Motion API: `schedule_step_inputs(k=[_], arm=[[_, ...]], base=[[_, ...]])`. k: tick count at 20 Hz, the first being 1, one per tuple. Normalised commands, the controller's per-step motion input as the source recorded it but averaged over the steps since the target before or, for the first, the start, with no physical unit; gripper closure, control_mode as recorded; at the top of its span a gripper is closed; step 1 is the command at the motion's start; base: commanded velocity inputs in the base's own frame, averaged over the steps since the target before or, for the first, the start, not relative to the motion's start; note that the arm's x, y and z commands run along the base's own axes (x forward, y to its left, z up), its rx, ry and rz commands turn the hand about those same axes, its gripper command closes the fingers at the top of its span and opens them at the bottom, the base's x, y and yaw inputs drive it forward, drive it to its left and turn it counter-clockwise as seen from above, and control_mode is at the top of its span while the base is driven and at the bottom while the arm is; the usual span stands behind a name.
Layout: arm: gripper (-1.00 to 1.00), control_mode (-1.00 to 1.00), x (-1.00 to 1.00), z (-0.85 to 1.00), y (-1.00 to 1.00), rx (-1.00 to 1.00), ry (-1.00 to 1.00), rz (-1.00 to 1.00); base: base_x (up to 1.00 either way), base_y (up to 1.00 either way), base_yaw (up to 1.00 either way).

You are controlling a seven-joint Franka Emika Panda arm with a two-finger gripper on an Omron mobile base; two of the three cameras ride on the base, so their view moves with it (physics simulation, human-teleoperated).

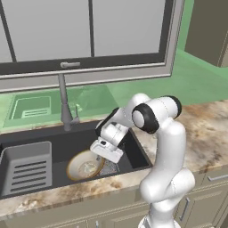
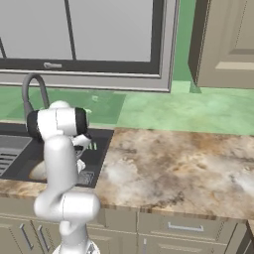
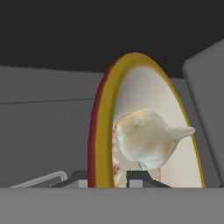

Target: Pick the garlic from the cabinet and place it in the bowl. Then pick the bowl and place it in the sink. Then turn on the sink facuet.

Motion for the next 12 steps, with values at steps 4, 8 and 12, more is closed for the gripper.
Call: schedule_step_inputs(k=[4, 8, 12], arm=[[1.0, -1.0, 0.22, -0.39, 0.18, 0.0, 0.0, 0.01], [1.0, -1.0, 0.28, -0.43, 0.06, 0.0, 0.0, 0.0], [1.0, -1.0, 0.34, -0.44, 0.0, 0.0, 0.0, 0.0]], base=[[0.0, 0.0, 0.0], [0.0, 0.0, 0.0], [0.0, 0.0, 0.0]])
